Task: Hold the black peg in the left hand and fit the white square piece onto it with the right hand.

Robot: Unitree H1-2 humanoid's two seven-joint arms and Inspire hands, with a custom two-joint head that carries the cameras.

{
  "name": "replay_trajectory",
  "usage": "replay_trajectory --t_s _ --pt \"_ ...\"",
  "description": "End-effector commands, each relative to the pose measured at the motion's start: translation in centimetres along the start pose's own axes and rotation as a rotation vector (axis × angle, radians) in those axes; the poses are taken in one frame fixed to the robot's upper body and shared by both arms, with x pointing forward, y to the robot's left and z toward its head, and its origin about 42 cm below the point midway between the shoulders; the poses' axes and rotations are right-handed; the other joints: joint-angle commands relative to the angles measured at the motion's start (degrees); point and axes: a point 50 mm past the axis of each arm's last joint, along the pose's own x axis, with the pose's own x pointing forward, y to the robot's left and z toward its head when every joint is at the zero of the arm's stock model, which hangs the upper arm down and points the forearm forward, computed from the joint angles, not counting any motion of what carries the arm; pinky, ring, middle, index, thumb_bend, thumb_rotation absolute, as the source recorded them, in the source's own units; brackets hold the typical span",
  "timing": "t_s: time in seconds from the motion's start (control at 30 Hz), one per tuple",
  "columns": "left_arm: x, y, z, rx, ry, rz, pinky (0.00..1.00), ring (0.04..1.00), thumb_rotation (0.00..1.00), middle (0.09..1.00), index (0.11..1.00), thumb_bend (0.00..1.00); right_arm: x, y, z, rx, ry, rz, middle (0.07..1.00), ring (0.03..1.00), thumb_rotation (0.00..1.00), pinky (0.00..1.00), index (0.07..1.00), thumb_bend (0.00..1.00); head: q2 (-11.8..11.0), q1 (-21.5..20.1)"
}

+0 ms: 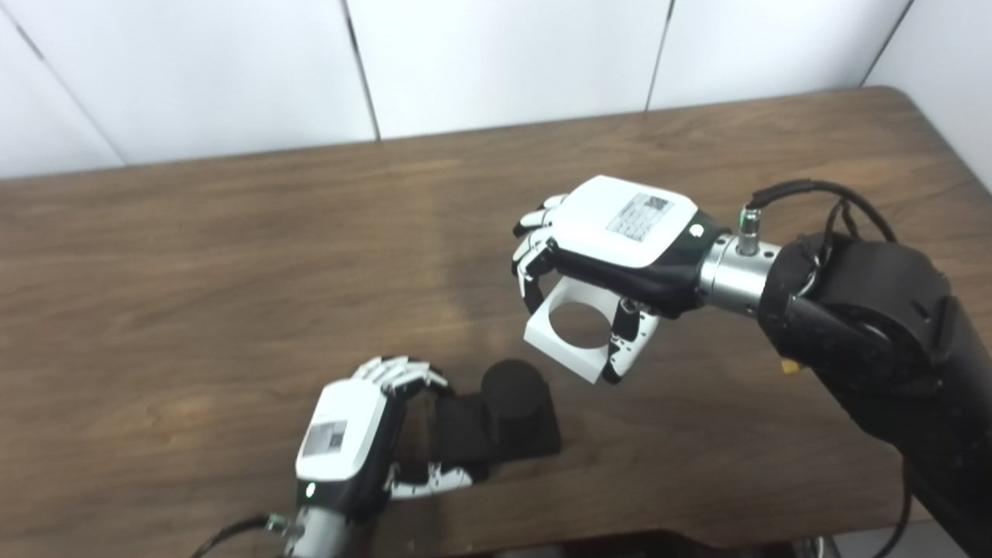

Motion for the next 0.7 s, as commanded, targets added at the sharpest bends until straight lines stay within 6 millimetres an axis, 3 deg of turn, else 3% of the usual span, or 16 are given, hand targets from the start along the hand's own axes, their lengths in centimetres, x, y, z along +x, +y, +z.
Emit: replay_trajectory --t_s 0.0,0.27,0.67 --pt "0.6 0.2 0.8 0.006 -0.011 -0.004 0.85 0.803 0.05 0.739 0.483 0.52 -0.2 -1.7 0.9 -0.040 -0.017 -0.068 0.782 0.908 0.13 0.94 0.483 0.52 0.39 0.28" --pt "1.1 0.4 1.4 0.016 -0.008 -0.007 0.85 0.806 0.05 0.739 0.483 0.52 0.3 -2.0 2.7 -0.016 -0.081 -0.079 0.777 0.910 0.13 0.94 0.483 0.52 1.91 1.78" --pt "1.5 0.5 2.0 0.019 -0.011 -0.001 0.85 0.800 0.05 0.735 0.483 0.52 1.2 -1.8 3.6 -0.026 -0.129 -0.052 0.777 0.909 0.14 0.94 0.483 0.52 2.57 2.49"
